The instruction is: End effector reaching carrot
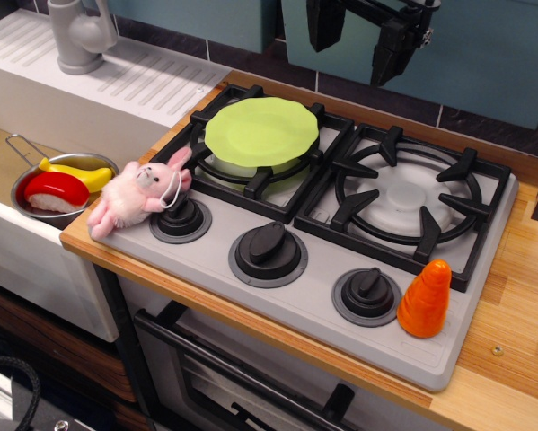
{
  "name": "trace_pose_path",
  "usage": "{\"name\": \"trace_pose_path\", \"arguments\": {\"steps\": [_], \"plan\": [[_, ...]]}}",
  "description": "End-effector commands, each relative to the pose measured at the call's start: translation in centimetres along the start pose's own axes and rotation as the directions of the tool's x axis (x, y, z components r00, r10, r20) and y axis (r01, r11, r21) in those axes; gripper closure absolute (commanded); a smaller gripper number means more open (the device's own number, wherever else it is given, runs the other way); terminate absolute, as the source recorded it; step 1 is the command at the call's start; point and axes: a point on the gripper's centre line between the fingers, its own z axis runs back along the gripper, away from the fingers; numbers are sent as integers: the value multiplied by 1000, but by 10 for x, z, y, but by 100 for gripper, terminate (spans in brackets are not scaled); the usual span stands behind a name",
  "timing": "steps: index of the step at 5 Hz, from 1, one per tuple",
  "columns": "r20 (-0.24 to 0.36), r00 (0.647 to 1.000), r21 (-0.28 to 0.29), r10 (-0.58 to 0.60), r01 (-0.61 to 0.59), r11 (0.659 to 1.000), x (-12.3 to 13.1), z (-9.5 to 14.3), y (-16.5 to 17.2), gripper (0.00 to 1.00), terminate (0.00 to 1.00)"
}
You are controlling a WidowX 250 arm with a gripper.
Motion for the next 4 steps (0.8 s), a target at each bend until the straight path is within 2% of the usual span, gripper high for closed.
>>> {"name": "trace_pose_path", "arguments": {"steps": [1, 2, 4], "plan": [[0, 1000, 0, 0, 0, 1000, 0, 0, 0, 0, 0], [-12, 1000, 15, 13, -13, 1000, -4, 10, -18, 0, 0], [-5, 1000, 12, 20, -20, 1000, -15, 21, -43, 0, 0]]}}
